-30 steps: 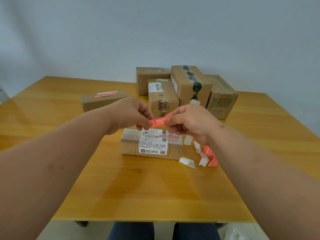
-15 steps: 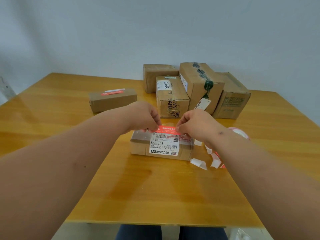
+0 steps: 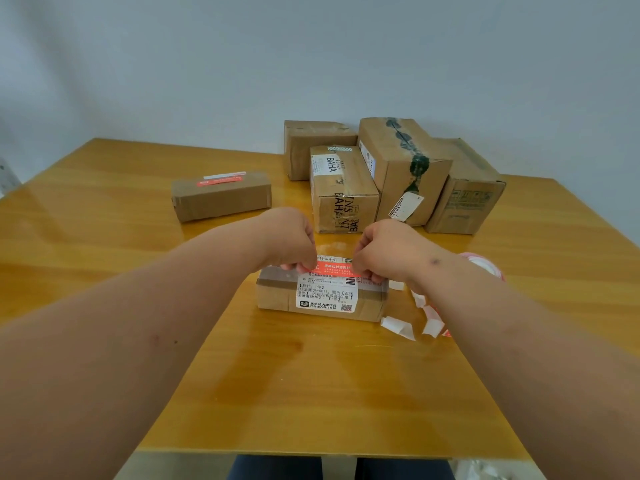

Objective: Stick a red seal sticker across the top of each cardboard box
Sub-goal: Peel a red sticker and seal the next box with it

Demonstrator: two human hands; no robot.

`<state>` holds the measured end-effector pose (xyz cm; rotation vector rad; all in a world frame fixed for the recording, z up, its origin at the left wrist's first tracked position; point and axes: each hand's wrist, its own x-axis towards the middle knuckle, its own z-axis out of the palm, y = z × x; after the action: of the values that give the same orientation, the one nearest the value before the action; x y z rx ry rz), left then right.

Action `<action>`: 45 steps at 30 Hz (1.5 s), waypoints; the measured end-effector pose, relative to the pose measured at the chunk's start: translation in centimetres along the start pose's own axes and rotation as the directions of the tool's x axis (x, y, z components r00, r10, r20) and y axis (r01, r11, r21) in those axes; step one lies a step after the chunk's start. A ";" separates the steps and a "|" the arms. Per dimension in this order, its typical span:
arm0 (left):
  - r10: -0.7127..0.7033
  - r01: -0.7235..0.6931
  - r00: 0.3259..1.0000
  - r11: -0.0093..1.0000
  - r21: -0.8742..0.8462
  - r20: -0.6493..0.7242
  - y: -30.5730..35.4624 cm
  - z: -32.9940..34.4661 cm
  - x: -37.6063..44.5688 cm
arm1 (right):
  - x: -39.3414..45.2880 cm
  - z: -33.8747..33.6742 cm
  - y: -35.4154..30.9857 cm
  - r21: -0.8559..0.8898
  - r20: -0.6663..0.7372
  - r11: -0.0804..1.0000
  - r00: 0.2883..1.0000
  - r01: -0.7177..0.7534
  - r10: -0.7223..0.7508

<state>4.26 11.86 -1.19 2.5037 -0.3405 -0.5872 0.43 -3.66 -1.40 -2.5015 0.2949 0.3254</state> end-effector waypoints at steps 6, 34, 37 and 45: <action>0.001 -0.001 1.000 0.999 0.047 -0.007 0.0 0.2 0.2 | 0.1 0.4 -0.2 -0.063 -0.005 0.998 1.000 0.010 -0.011; -0.060 0.059 0.998 0.984 0.171 -0.002 -0.4 -0.4 -0.4 | 0.9 -0.9 -0.1 -0.379 -0.013 0.924 0.997 0.061 -0.071; -0.049 0.055 0.998 0.989 0.137 -0.049 -0.6 -0.3 0.0 | 0.8 -0.9 0.4 -0.323 -0.044 0.944 0.996 0.064 -0.083; -0.009 0.046 0.987 0.973 0.226 -0.162 -0.7 1.1 0.4 | 0.7 0.1 1.0 -0.284 -0.005 0.958 0.999 0.038 -0.041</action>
<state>4.15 11.78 -2.51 2.7603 -0.3293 -0.3712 0.79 -4.50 -2.17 -2.7886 0.2146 0.3608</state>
